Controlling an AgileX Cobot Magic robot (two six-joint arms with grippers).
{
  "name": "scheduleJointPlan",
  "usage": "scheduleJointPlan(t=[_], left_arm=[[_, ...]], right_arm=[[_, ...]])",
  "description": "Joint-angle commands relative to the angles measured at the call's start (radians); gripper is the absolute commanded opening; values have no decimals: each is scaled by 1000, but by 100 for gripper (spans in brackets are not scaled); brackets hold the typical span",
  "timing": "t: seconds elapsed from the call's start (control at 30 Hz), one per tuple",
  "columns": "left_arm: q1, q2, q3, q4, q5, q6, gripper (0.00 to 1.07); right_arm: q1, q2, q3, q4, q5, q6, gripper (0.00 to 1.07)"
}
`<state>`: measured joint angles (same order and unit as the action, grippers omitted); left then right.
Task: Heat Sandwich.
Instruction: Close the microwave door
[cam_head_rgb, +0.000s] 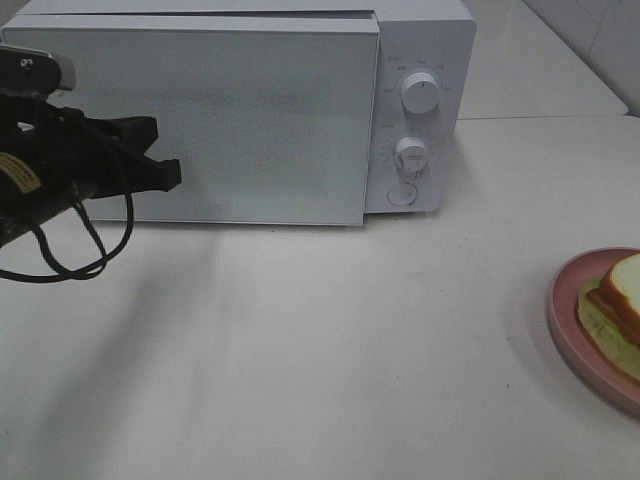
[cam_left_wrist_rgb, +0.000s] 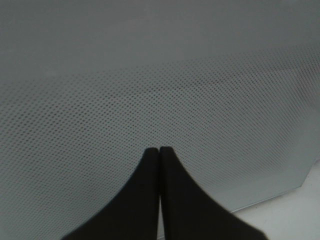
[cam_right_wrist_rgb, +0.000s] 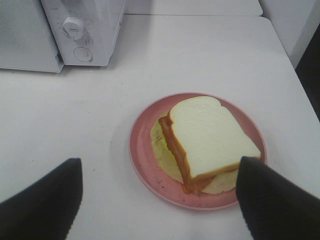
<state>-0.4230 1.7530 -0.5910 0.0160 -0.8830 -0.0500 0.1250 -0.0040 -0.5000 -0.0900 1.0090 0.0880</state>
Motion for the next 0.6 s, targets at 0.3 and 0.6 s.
scheduleJointPlan(t=[0.3,0.6], left_arm=[[-99,79,-116,-99,13,7,0],[-149,146,-240,-126,66,50,0]], right_arm=[[-6,-28,0,2,-14,-3,76],[-6,-28,0,2,-14,-3,76]])
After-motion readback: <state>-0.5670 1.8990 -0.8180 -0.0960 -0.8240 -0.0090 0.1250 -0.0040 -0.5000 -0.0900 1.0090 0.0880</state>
